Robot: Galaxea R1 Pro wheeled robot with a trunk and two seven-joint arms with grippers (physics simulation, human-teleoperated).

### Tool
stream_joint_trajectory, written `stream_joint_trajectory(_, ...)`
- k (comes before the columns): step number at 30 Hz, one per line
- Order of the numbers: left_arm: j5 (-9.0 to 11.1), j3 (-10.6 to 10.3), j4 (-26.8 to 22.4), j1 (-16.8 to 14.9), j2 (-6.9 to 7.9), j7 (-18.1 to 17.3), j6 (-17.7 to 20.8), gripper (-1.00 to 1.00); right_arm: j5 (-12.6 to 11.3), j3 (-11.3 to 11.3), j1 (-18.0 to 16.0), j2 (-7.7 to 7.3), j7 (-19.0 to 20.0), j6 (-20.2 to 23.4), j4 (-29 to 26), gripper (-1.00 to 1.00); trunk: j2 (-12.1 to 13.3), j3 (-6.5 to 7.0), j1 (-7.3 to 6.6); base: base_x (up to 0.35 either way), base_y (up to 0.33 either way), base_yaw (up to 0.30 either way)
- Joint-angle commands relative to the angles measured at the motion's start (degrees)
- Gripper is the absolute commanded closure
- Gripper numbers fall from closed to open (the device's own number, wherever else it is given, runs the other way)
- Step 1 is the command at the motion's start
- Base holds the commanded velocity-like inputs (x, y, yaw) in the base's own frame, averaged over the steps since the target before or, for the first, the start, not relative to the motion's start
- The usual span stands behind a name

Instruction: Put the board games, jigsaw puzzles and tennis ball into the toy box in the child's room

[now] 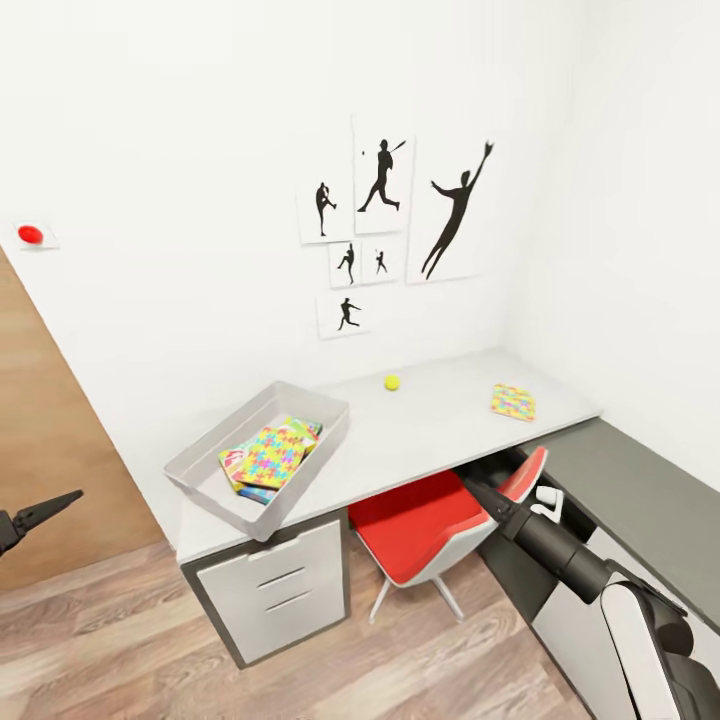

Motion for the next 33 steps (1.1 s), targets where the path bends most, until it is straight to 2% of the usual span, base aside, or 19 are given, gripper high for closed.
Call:
stream_joint_trajectory(1, -0.6, 0.1, -0.1, -0.1, -0.04, -0.5, 0.6, -1.00, -0.3, -0.1, 0.0, -0.01, 0.1, 0.4, 0.0, -1.00, -0.1, -0.12, 0.04, 0.000, -0.301, 0.289)
stream_joint_trajectory(10, -0.6, 0.1, -0.1, -0.1, -0.10, -0.5, 0.6, -1.00, 1.8, -0.1, 0.0, -0.01, 0.4, 0.4, 0.0, -1.00, -0.1, -0.12, 0.04, 0.103, -0.277, 0.155)
stream_joint_trajectory(33, -0.6, 0.1, -0.1, -0.1, -0.14, -0.5, 0.6, -1.00, 2.0, -0.1, 0.0, -0.01, 0.2, 0.4, 0.0, -1.00, -0.1, -0.10, 0.04, 0.202, -0.240, 0.003)
